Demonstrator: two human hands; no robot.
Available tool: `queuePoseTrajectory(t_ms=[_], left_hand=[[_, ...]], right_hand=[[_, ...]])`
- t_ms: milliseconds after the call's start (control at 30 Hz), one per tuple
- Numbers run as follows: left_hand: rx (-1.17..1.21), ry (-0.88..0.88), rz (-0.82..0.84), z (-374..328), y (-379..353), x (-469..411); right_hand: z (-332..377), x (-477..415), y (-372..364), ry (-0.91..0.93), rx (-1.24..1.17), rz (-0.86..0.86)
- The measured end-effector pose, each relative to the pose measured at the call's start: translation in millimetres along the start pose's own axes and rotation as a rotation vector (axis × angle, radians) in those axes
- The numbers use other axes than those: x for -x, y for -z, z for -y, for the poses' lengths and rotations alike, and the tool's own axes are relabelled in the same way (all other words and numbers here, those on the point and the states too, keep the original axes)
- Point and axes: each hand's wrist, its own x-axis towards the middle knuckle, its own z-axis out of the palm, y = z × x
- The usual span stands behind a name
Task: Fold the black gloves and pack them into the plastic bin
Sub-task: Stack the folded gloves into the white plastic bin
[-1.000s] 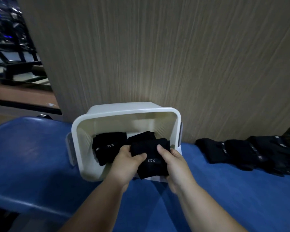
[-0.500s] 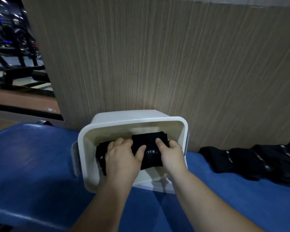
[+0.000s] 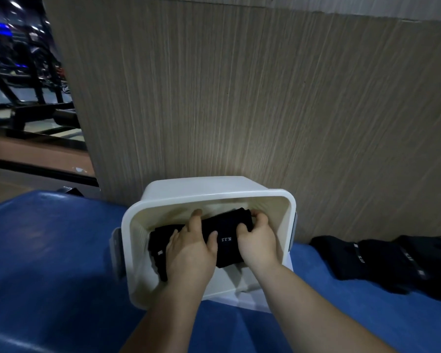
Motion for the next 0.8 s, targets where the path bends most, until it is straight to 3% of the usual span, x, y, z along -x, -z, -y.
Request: queuePoseTrajectory(t_ms=[167,333,467,700,800], left_hand=[[-0.117,-0.14,0.044,-0.4,-1.9,0.0],[-0.205,-0.143,0.21,1.7,-4.0,-0.1],[-0.249,-0.137,0.229,2.1,-5.5,-0.2],[-0.282,-0.103,0.238,-2.6,-8.4,-1.2],[-0.286,-0.095,0.241,-2.9,-9.6,-1.3]], right_hand=[[-3.0,-2.1,-4.7,0.036,0.13,-0.011],[-2.1,-5.0,-3.9,0.007,0.242,0.03],[2.6,-7.6,-6.1,0.019,0.364,0.127],[-15.2,-1.7,-3.3,0.414,0.641,0.142],[-23.5,-5.4,-3.1,0.472,0.717,0.213]])
